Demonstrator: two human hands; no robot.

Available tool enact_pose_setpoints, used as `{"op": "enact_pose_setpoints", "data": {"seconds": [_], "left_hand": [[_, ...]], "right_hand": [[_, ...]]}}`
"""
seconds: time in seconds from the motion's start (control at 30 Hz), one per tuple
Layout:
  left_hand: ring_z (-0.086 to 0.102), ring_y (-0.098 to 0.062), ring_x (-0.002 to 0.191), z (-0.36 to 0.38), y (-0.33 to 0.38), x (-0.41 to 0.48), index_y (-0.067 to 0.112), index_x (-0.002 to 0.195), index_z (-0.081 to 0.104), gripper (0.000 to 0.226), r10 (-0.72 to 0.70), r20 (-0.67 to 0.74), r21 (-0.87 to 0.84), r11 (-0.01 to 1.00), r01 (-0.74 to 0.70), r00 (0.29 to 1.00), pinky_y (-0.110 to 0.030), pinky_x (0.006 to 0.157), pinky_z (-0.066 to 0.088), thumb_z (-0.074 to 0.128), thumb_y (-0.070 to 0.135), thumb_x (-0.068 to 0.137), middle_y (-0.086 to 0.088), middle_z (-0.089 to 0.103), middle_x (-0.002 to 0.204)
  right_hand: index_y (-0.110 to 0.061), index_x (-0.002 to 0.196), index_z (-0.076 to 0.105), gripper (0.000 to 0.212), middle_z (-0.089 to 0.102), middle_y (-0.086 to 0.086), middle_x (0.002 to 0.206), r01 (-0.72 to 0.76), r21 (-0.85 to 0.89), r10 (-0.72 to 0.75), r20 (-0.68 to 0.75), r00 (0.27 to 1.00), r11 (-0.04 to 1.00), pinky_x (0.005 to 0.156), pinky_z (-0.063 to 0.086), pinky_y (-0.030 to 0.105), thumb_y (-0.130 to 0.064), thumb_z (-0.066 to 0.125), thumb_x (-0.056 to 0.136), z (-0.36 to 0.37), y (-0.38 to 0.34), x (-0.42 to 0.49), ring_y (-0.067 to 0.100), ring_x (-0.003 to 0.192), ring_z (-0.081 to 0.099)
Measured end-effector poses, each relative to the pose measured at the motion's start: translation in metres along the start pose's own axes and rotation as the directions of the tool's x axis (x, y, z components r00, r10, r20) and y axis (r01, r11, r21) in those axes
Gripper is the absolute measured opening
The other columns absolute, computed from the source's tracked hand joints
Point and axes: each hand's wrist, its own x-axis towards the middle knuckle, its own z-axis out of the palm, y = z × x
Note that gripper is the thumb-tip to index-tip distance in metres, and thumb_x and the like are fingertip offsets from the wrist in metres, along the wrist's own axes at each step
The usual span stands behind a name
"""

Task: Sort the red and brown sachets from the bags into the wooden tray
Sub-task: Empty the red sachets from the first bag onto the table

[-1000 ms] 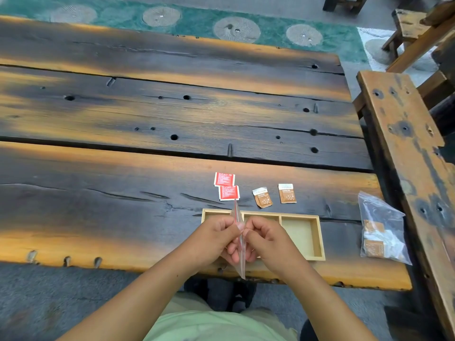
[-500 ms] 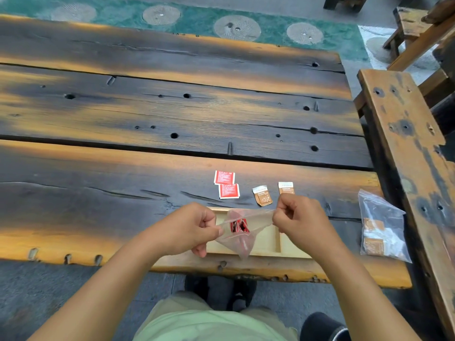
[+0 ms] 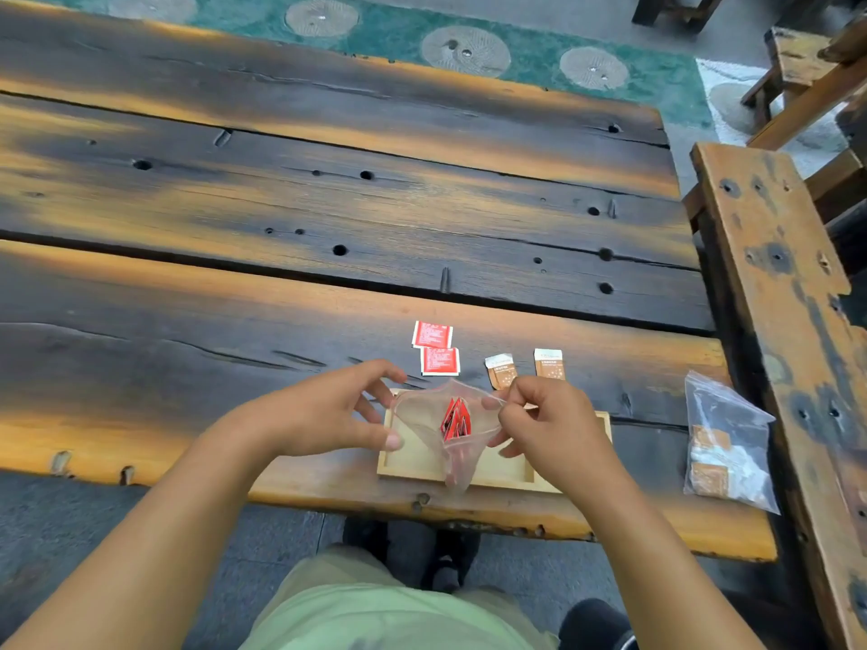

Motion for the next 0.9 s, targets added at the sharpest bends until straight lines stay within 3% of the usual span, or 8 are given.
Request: {"op": "enact_pose_setpoints", "data": {"seconds": [0.13, 0.27, 0.4, 0.57, 0.63, 0.7, 0.8, 0.9], "left_hand": [[0.019, 0.004, 0.139, 0.016, 0.002, 0.008, 0.05, 0.151, -0.005, 0.117, 0.04, 0.14, 0.107, 0.993, -0.056, 0.989, -0.016, 0.109, 0.021, 0.084, 0.038, 0.075, 0.027, 0.01, 0.155], [0.016, 0.004, 0.143, 0.046, 0.023, 0.027, 0.054, 0.149, -0.011, 0.13, 0.232, -0.025, -0.089, 0.968, -0.234, 0.972, -0.017, 0.111, 0.021, 0.089, 0.036, 0.068, 0.03, 0.001, 0.157], [0.034, 0.015, 0.133, 0.056, 0.044, 0.034, 0.057, 0.147, 0.009, 0.116, 0.377, -0.164, -0.329, 0.85, -0.411, 0.912, -0.022, 0.109, 0.034, 0.089, 0.035, 0.066, 0.054, 0.02, 0.138], [0.062, -0.021, 0.113, 0.056, 0.066, 0.039, 0.032, 0.12, 0.051, 0.063, 0.403, -0.47, -0.454, 0.653, -0.606, 0.786, -0.027, 0.093, 0.054, 0.085, 0.033, 0.067, 0.002, 0.039, 0.143], [0.066, -0.032, 0.089, 0.052, 0.069, 0.039, 0.022, 0.114, 0.056, 0.055, 0.336, -0.534, -0.532, 0.58, -0.617, 0.776, -0.039, 0.083, 0.057, 0.085, 0.029, 0.068, -0.021, 0.052, 0.126], [0.065, -0.028, 0.078, 0.048, 0.073, 0.035, 0.011, 0.116, 0.055, 0.057, 0.301, -0.521, -0.656, 0.458, -0.6, 0.799, -0.045, 0.082, 0.054, 0.083, 0.027, 0.069, -0.021, 0.063, 0.1], [0.064, -0.027, 0.078, 0.046, 0.075, 0.032, 0.01, 0.117, 0.054, 0.065, 0.363, -0.422, -0.804, 0.273, -0.528, 0.83, -0.049, 0.085, 0.051, 0.09, 0.031, 0.066, -0.014, 0.063, 0.083], [0.065, -0.027, 0.08, 0.051, 0.079, 0.029, 0.016, 0.114, 0.057, 0.057, 0.407, -0.411, -0.854, 0.14, -0.501, 0.816, -0.046, 0.082, 0.053, 0.088, 0.031, 0.068, -0.011, 0.067, 0.08]], "right_hand": [[-0.011, 0.058, 0.045, 0.031, 0.076, 0.01, 0.094, 0.01, 0.096, -0.011, 0.013, 1.0, 0.995, 0.065, 0.063, 0.044, -0.005, 0.053, 0.087, -0.001, -0.016, -0.002, 0.017, 0.062, 0.074], [-0.007, 0.061, 0.05, 0.03, 0.078, 0.0, 0.094, 0.009, 0.172, -0.013, 0.026, 1.0, 0.985, 0.064, 0.062, 0.041, 0.0, 0.047, 0.09, -0.012, -0.03, -0.004, 0.024, 0.063, 0.073], [0.003, 0.069, 0.051, 0.024, 0.078, 0.007, 0.095, -0.001, 0.327, -0.016, 0.049, 0.999, 0.945, 0.062, 0.061, 0.038, 0.006, 0.041, 0.091, -0.027, -0.046, -0.005, 0.03, 0.063, 0.07], [-0.007, 0.067, 0.053, 0.028, 0.075, 0.016, 0.092, 0.074, 0.574, -0.071, -0.027, 0.997, 0.815, 0.057, 0.057, 0.031, 0.004, 0.044, 0.091, -0.032, -0.057, 0.0, 0.025, 0.061, 0.062], [-0.009, 0.073, 0.056, 0.024, 0.072, 0.013, 0.089, 0.089, 0.625, -0.033, -0.101, 0.994, 0.776, 0.052, 0.053, 0.029, -0.004, 0.048, 0.096, -0.029, -0.047, 0.008, 0.02, 0.058, 0.06], [-0.01, 0.082, 0.058, 0.018, 0.07, 0.01, 0.09, 0.04, 0.657, 0.066, -0.136, 0.988, 0.753, 0.053, 0.051, 0.028, -0.014, 0.051, 0.098, -0.019, -0.027, 0.02, 0.021, 0.067, 0.061], [-0.012, 0.099, 0.062, 0.024, 0.071, 0.006, 0.1, -0.103, 0.731, 0.203, -0.05, 0.978, 0.675, 0.071, 0.054, 0.034, -0.035, 0.058, 0.094, 0.012, 0.006, 0.025, 0.027, 0.095, 0.065], [-0.019, 0.121, 0.068, 0.052, 0.069, 0.008, 0.123, -0.271, 0.856, 0.218, 0.191, 0.957, 0.441, 0.1, 0.05, 0.051, -0.058, 0.053, 0.09, 0.042, 0.025, 0.013, 0.031, 0.116, 0.063]]}}
